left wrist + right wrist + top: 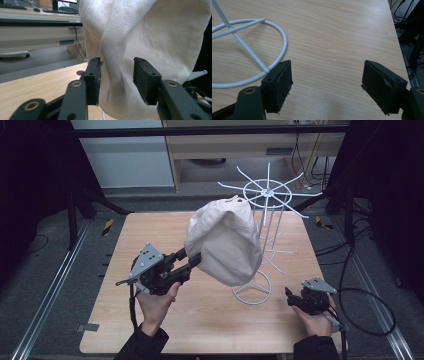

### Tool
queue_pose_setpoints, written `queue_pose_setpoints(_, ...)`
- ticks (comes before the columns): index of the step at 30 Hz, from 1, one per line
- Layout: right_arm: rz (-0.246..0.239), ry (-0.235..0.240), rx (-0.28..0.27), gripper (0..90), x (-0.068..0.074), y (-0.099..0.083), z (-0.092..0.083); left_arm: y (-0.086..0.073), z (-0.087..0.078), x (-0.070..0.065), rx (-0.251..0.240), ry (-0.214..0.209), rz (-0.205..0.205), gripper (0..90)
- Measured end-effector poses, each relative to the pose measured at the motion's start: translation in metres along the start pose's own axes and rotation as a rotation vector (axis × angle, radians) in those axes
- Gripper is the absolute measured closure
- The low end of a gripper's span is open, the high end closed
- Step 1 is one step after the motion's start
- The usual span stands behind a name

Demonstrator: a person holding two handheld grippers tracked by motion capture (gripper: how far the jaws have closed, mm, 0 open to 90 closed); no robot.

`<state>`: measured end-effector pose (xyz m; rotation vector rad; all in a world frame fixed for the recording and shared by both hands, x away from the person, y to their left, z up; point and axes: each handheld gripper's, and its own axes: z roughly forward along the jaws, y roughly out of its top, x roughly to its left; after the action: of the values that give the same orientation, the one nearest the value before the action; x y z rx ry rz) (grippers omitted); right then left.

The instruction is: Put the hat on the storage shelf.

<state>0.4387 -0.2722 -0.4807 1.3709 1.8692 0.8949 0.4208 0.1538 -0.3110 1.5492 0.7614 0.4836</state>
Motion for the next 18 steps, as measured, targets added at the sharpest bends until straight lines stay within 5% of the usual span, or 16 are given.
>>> queue_pose_setpoints(18, 0.002, -0.001, 0.001, 24.0, 0.0, -0.001, -0.001, -0.036, -0.046, 0.037, 0.102, 0.174, 0.045, 36.7)
